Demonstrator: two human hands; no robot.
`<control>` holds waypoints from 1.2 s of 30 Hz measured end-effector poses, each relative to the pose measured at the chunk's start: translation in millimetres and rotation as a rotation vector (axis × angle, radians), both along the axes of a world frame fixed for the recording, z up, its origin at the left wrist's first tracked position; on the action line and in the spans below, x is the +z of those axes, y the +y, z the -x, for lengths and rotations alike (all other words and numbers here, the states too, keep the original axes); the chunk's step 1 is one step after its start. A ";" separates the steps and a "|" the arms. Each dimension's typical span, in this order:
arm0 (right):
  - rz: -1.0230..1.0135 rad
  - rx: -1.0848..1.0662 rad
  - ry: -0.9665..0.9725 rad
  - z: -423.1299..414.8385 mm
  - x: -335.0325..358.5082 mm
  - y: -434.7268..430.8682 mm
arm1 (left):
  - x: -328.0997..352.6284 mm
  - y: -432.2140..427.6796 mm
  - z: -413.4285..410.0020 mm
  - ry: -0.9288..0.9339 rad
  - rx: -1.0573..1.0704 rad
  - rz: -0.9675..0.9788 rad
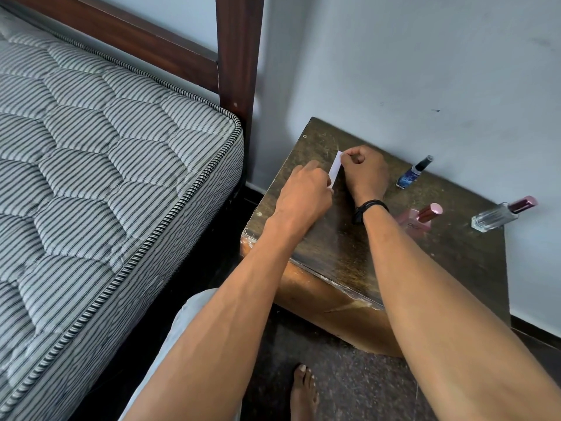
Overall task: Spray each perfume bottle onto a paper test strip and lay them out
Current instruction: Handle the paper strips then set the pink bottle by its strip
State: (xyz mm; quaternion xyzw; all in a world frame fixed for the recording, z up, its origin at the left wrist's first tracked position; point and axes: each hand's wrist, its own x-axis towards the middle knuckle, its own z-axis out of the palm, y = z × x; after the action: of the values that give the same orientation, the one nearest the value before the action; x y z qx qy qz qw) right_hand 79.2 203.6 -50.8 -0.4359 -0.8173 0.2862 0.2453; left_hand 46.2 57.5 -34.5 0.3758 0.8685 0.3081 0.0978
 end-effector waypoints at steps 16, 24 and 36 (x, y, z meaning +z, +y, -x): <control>0.111 -0.011 0.217 -4.8 6.0 -5.0 | 13.2 -6.8 6.5 -0.073 0.050 -0.072; 0.163 0.005 0.278 -12.8 7.9 -12.4 | 27.9 -13.5 14.1 -0.180 0.093 -0.192; 0.263 0.081 0.331 -72.4 11.3 -73.4 | 33.0 -20.6 24.5 -0.266 0.121 -0.304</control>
State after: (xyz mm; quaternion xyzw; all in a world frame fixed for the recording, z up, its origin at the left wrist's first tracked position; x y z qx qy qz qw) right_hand 151.6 130.2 -39.4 -0.3779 -0.7382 0.4678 0.3055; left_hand 21.7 36.9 -1.5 0.2896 0.8123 0.4878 0.1351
